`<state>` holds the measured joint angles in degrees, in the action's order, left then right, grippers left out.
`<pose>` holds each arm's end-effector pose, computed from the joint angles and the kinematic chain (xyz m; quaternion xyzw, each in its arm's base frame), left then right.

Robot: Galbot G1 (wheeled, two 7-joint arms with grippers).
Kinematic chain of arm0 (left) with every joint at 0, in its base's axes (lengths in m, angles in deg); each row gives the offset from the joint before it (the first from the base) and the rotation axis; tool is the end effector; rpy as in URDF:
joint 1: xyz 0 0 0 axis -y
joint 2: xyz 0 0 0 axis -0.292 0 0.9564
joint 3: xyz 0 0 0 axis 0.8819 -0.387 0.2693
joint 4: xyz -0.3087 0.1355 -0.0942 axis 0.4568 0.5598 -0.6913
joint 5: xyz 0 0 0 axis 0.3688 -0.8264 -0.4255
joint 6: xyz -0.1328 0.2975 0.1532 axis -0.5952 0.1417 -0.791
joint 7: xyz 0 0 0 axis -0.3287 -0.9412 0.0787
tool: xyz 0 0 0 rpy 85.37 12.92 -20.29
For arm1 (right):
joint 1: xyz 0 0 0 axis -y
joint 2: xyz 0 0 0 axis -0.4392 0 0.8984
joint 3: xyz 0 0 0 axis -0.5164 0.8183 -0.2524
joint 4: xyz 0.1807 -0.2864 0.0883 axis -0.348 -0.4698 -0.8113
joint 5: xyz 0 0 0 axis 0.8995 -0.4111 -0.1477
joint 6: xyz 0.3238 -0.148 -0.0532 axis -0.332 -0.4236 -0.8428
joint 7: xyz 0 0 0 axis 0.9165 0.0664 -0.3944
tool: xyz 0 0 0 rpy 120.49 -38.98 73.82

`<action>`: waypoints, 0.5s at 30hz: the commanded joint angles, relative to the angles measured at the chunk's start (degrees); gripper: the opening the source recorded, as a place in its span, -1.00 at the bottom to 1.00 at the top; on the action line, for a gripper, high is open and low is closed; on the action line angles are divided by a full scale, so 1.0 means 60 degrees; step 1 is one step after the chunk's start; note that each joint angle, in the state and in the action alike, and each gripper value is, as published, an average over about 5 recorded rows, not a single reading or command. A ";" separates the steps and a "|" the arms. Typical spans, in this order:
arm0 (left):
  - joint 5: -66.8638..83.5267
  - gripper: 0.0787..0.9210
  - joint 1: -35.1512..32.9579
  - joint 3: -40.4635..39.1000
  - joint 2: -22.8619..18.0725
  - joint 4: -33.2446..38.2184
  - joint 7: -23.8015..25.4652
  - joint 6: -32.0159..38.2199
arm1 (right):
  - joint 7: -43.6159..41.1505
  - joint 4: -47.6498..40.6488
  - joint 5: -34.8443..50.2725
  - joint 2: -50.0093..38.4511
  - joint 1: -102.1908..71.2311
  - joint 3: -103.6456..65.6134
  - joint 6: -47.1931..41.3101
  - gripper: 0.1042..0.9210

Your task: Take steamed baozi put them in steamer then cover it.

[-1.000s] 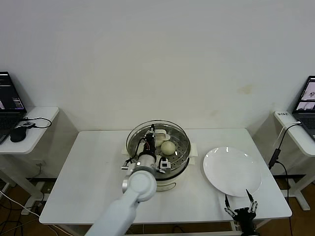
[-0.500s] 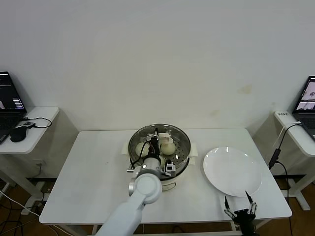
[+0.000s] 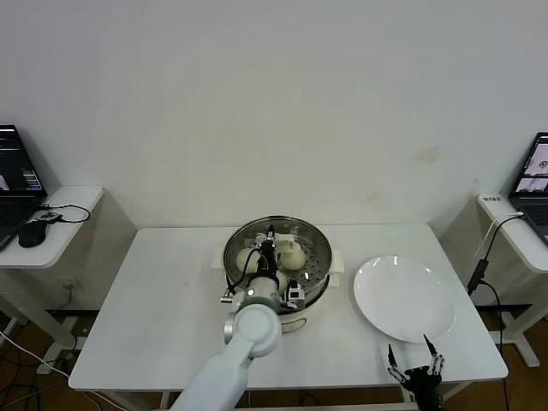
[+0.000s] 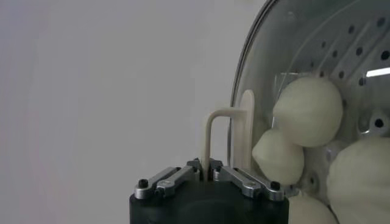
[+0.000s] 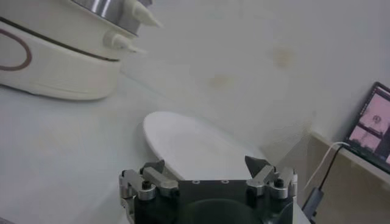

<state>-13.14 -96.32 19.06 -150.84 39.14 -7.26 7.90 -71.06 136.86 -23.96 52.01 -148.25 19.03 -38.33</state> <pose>0.3529 -0.1622 -0.2649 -0.0563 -0.7235 -0.6881 0.0033 0.1292 -0.1150 -0.4393 -0.0022 -0.9653 0.2505 0.0733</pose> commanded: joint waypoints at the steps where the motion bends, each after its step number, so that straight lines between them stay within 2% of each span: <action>1: -0.0001 -0.73 -0.0149 0.0014 -0.0005 0.0292 -0.0008 0.0023 | -0.0001 0.0001 -0.0016 0.0000 -0.0012 0.0031 0.0013 0.76; 9: 0.0394 -0.18 -0.1030 -0.0001 0.0453 0.1920 -0.0111 0.0047 | -0.0008 0.0013 -0.0084 0.0038 -0.0039 0.0103 -0.0002 0.76; 15: 0.1460 0.23 -0.2394 0.0230 0.1389 0.3809 -0.0474 0.0227 | -0.0007 0.0004 -0.0087 0.0060 -0.0078 0.0138 -0.0016 0.76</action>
<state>-10.86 -100.97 19.26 -148.34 46.91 -8.26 8.44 -71.12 136.89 -24.51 52.36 -148.62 19.78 -38.37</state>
